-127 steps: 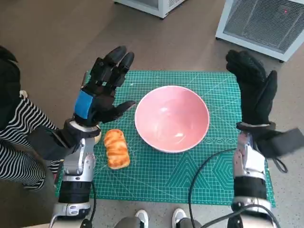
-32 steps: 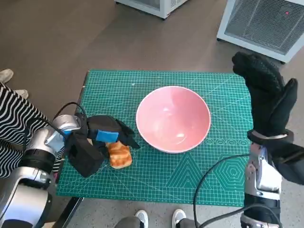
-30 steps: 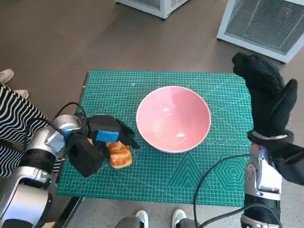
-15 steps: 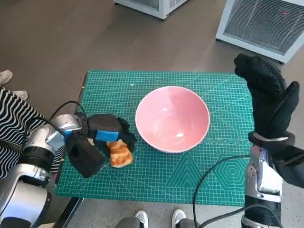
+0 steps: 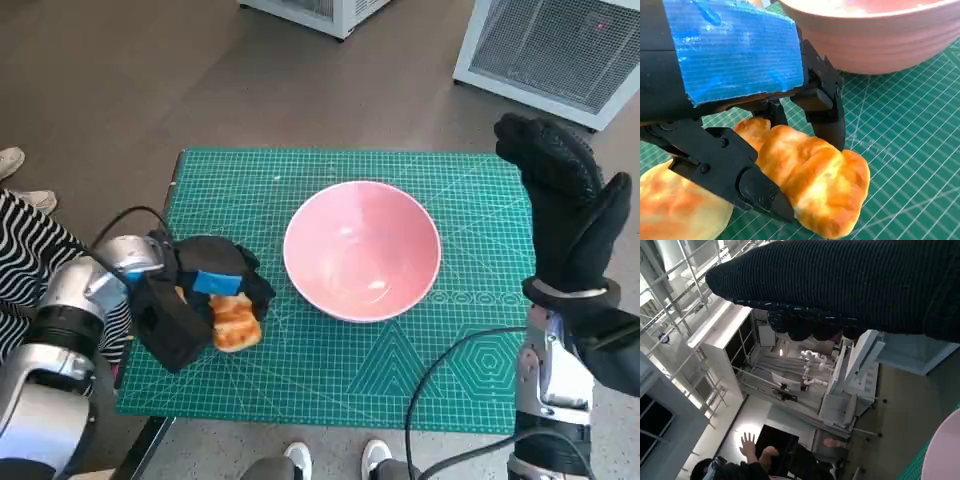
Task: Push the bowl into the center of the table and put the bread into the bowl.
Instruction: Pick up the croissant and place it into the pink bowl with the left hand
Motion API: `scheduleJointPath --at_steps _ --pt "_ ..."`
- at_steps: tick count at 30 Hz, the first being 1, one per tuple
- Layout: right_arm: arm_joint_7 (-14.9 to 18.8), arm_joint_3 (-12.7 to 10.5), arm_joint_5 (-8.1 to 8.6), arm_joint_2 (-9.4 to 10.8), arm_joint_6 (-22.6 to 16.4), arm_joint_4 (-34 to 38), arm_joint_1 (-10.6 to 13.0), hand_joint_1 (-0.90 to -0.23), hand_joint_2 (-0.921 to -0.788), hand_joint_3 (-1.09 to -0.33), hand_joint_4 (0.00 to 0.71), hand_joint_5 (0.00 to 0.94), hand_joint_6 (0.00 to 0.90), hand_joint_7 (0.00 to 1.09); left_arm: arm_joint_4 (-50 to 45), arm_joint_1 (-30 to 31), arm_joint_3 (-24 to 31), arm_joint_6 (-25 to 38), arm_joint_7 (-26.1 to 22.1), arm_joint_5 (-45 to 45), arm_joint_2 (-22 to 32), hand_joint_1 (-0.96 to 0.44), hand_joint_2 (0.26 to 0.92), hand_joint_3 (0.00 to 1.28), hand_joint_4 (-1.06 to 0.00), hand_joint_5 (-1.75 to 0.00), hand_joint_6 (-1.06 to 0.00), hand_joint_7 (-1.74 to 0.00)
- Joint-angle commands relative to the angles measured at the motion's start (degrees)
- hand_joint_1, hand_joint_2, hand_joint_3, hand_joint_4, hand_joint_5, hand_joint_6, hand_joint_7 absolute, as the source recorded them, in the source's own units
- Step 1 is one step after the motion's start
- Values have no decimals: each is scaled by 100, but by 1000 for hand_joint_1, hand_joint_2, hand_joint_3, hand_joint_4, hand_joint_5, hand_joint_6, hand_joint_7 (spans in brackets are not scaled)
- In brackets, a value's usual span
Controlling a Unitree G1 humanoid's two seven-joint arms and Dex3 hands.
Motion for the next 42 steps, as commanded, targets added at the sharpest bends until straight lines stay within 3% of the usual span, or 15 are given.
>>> scheduleJointPath --at_steps 1,8,13,16,24,36,42 --pt "-13 20 -50 14 32 69 105 -688 -921 -703 146 0 57 498 -693 11 344 269 -805 -1060 291 0 920 35 -686 -1037 -718 -1195" --pt "-5 17 -2 5 88 -11 115 -688 -921 -702 146 1 56 501 -1957 -92 890 1346 -1883 -2620 477 1 920 34 -699 -1022 -704 -1210" --pt "4 14 19 2 109 -29 110 -688 -921 -702 146 0 56 502 -2599 -270 1297 2009 -2020 -3082 389 1 920 50 -676 -1053 -690 -1221" --pt "8 17 22 11 102 -18 104 -689 -921 -702 147 1 56 503 -2799 -442 1478 2213 -1783 -3138 121 1 920 60 -658 -1085 -681 -1218" --pt "19 24 20 20 63 8 108 -689 -921 -700 147 1 56 505 -2575 -867 1604 2009 -863 -2789 -894 1 920 45 -669 -1102 -701 -1170" --pt "38 26 28 37 5 40 156 -685 -921 -699 147 1 57 506 -710 -1714 1108 1288 272 -1470 -1889 1 920 43 -685 -1079 -690 -1183" --pt "15 15 29 33 18 -37 232 -687 -921 -701 144 0 57 506 170 -2079 742 1296 764 -819 -2307 0 921 72 -652 -1121 -654 -1213"
